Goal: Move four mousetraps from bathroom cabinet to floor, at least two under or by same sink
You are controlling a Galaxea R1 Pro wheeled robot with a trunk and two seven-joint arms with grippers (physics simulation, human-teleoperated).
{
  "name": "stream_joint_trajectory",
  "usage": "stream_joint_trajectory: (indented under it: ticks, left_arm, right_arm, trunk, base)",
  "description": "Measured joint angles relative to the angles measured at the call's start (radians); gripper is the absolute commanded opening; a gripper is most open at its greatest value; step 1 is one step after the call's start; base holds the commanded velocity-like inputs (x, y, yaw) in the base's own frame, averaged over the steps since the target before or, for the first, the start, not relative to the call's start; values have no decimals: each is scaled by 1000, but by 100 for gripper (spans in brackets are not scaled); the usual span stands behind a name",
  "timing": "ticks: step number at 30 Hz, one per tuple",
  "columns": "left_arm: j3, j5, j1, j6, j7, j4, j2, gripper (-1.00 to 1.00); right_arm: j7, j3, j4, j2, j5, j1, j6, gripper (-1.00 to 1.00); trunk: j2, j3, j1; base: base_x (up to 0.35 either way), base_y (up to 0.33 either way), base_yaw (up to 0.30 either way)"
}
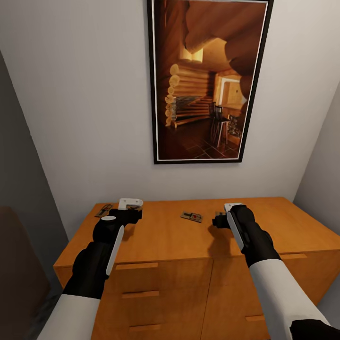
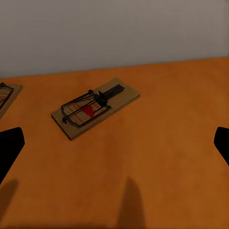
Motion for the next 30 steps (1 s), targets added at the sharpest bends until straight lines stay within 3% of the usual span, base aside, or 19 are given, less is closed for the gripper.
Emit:
stream_joint_trajectory:
  ticks: [30]
  left_arm:
    - [0, -1, 0, 0, 1, 1, 0, 100]
  right_arm:
    - [-2, -7, -16, -2, -1, -23, 0, 100]
  trunk:
    - [0, 0, 0]
  base:
    - [1, 0, 0]
